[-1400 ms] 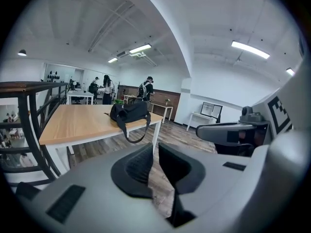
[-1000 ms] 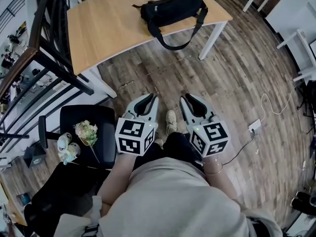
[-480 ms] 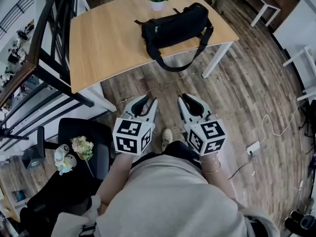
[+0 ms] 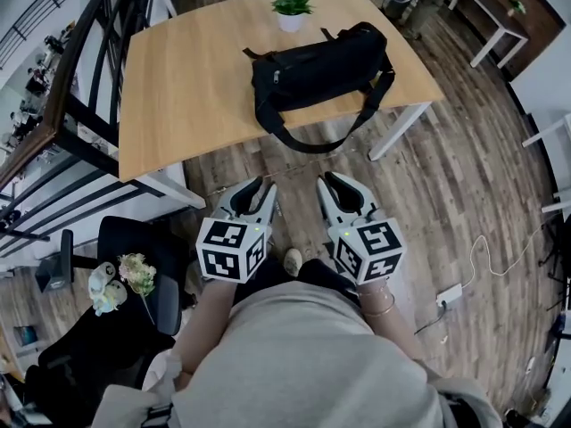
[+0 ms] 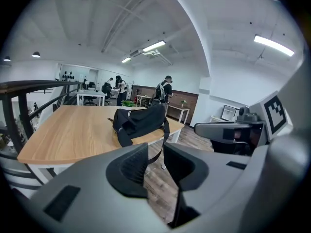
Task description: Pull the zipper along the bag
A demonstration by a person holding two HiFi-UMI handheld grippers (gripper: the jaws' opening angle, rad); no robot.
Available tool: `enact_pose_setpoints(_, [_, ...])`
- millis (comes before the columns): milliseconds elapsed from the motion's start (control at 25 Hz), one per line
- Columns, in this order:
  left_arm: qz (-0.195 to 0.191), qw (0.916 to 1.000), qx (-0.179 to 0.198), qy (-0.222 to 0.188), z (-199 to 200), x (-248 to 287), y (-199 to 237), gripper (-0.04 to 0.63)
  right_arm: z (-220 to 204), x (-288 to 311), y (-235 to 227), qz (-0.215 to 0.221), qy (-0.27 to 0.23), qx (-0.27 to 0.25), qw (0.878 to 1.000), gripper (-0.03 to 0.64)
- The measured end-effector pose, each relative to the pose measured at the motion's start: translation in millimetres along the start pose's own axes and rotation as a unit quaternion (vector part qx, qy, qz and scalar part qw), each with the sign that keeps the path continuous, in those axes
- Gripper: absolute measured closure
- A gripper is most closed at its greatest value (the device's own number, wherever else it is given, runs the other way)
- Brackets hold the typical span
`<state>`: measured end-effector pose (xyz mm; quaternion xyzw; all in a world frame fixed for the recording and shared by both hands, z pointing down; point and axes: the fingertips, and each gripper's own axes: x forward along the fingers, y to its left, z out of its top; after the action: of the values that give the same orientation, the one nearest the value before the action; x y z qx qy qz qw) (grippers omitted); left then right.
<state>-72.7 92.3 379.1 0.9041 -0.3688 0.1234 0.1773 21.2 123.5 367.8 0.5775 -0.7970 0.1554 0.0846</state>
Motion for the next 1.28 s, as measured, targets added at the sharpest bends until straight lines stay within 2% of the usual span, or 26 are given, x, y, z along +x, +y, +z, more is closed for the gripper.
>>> enact_pose_setpoints(120, [0.000,1.0000,-0.003,0.006,1,9,0,0.505,0,6,-6,0.009,0.003,0.002,1.000,0.565])
enact_pose_setpoints(280, [-0.007,0.9999,-0.005,0.011,4,22,-1,0.505,7,14,-17,0.017,-0.010,0.006,1.000,0.611])
enact_pose_setpoints(640, [-0.018,0.9998,-0.007,-0.007,27,62,18,0.505,14,39,-38,0.016,-0.007,-0.003,1.000,0.609])
enact_pose_setpoints(800, [-0.023,0.9997,-0.001,-0.006,40,87,31,0.505,25,61,-57,0.005,-0.006,-0.009,1.000,0.568])
enact_pose_setpoints(1280, [-0.004,0.9999,-0.010,0.002,82,150,105,0.505,62,156,-85,0.010,0.011,-0.025,1.000,0.528])
